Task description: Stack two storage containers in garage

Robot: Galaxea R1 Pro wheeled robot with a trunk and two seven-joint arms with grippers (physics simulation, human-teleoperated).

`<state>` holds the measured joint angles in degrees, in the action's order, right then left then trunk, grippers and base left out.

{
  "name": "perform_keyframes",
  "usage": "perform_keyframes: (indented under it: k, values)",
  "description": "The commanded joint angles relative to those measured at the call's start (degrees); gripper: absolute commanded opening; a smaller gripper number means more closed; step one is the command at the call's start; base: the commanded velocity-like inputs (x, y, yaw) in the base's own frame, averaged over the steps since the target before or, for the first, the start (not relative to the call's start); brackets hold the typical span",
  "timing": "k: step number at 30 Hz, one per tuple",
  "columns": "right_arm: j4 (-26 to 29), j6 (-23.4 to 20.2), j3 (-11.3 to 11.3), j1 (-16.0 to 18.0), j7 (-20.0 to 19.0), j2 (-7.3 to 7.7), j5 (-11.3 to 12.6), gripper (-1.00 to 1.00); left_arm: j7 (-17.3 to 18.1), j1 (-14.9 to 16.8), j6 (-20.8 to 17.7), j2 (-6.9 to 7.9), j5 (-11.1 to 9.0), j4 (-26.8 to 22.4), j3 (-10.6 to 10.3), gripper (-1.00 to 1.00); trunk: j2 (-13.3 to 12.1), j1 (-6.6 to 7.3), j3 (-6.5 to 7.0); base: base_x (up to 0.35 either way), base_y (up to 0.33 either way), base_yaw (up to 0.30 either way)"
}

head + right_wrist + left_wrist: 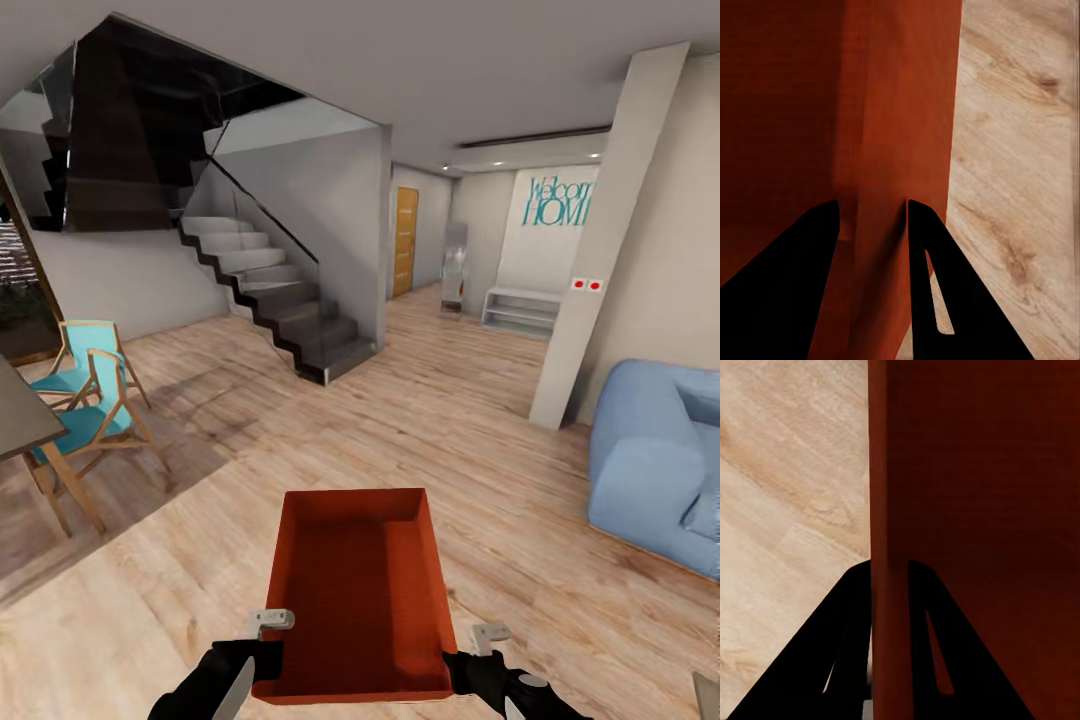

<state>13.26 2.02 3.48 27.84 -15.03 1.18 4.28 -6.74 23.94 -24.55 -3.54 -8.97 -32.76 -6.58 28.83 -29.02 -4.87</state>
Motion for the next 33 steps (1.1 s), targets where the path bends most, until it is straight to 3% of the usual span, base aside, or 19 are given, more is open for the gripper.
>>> perform_keyframes:
  k: [1, 16, 33]
  values:
    - [-0.17, 0.26, 1.12, 0.03, -0.18, 0.05, 0.58, -1.0, -0.82, 0.05, 2.32, 0.11, 1.3, -0.26, 2.45, -1.0, 0.1, -0.06, -0.08, 0.325, 0.043, -0.258]
    - [-0.17, 0.26, 1.16, 0.03, -0.18, 0.05, 0.57, -1.0, -0.82, 0.05, 2.31, 0.11, 1.23, -0.28, 2.45, -1.0, 0.1, -0.06, 0.39, 0.327, 0.033, -0.252]
    - [-0.17, 0.26, 1.17, 0.03, -0.18, 0.05, 0.56, -1.0, -0.82, 0.05, 2.29, 0.11, 1.23, -0.29, 2.45, -1.0, 0.1, -0.06, -0.04, 0.327, 0.077, -0.073]
